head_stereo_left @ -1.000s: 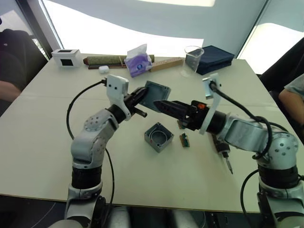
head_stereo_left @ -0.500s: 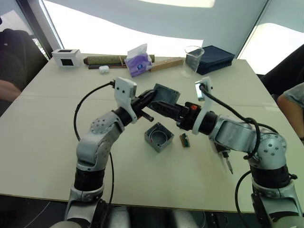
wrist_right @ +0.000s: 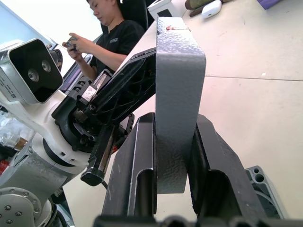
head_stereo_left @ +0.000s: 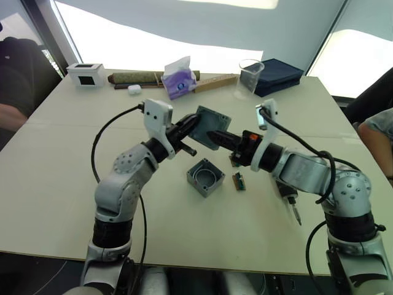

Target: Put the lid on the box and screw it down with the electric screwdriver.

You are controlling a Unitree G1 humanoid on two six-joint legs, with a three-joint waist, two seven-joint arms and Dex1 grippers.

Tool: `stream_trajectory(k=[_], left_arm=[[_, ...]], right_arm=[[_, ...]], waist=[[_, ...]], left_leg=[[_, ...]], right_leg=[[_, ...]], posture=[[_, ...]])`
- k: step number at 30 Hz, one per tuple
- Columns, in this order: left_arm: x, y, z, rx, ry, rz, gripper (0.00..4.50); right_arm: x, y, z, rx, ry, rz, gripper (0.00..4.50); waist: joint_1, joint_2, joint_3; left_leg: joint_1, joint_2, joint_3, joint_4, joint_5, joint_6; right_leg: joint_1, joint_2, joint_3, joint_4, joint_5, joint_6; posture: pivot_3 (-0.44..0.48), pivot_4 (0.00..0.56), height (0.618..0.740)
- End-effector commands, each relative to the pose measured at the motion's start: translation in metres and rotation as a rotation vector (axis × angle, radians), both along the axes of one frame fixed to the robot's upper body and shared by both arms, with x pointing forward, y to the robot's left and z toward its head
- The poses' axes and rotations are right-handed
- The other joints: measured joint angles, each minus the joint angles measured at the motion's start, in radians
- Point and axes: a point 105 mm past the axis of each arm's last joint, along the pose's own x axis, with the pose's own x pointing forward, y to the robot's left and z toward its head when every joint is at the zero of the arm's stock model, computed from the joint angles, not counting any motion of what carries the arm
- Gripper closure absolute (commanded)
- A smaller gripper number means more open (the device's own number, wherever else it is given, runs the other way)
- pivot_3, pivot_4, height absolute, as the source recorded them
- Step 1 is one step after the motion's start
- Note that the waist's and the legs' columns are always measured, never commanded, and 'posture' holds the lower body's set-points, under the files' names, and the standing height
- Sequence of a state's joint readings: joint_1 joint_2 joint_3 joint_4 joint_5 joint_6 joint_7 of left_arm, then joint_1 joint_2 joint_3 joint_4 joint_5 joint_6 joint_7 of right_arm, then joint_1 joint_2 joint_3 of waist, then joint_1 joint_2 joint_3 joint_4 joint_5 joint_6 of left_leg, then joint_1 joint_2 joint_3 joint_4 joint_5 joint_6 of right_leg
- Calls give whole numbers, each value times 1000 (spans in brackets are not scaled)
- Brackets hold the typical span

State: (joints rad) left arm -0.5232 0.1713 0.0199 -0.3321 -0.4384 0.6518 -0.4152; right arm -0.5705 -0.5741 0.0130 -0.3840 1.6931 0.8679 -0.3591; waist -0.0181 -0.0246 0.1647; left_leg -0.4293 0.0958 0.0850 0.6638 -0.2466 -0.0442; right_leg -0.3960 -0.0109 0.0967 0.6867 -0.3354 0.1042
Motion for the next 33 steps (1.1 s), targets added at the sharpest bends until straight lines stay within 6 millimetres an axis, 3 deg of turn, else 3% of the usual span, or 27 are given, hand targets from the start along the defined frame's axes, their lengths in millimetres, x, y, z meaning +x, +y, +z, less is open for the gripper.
stream_trajectory(k=[1,4,7,9,13,20,24,33], left_arm=[[-2,0,-2,28,14,-50,2765],[-5,8,-1,56,33,-114,1744],[-10,21,1,88,52,-193,511],[-13,29,-1,135,58,-233,38],[-18,49,-7,210,116,-309,38],[-29,73,-16,363,192,-443,38],[-31,80,-17,414,206,-485,38],[-34,92,-19,485,210,-524,38]], right_arm=[[-15,6,23,-125,-227,46,4223],[-14,1,30,-242,-401,3,4223],[-13,-8,24,-479,-598,-20,4223],[-12,-13,18,-615,-728,-31,4223],[-15,-15,10,-858,-1080,-12,4223],[-26,-11,-37,-1242,-1632,143,4223],[-19,-11,-56,-1350,-1717,137,4223],[-6,-7,-86,-1519,-1659,95,4223]], waist=[[0,0,0],[1,0,0],[0,1,0],[1,1,0],[1,1,1],[0,1,1],[1,0,1],[1,0,2]], left_leg=[[0,0,0,0,0,0],[-1,0,0,0,0,0],[-2,0,0,-1,0,0],[-2,0,0,-1,0,0],[-2,0,1,-2,0,0],[-3,0,3,-2,0,-1],[-3,0,5,-2,2,-3],[-3,0,6,-2,5,-9]], right_leg=[[0,0,0,0,0,0],[-2,0,0,0,0,0],[-2,0,0,0,0,0],[-3,0,0,0,0,0],[-4,0,0,-2,0,-1],[-6,0,1,-2,0,-1],[-7,-1,2,-1,0,-1],[-8,0,3,1,0,-1]], posture=[[0,150,721],[0,150,721],[0,150,721],[0,150,721],[0,150,721],[0,150,721],[0,150,721],[0,150,721]])
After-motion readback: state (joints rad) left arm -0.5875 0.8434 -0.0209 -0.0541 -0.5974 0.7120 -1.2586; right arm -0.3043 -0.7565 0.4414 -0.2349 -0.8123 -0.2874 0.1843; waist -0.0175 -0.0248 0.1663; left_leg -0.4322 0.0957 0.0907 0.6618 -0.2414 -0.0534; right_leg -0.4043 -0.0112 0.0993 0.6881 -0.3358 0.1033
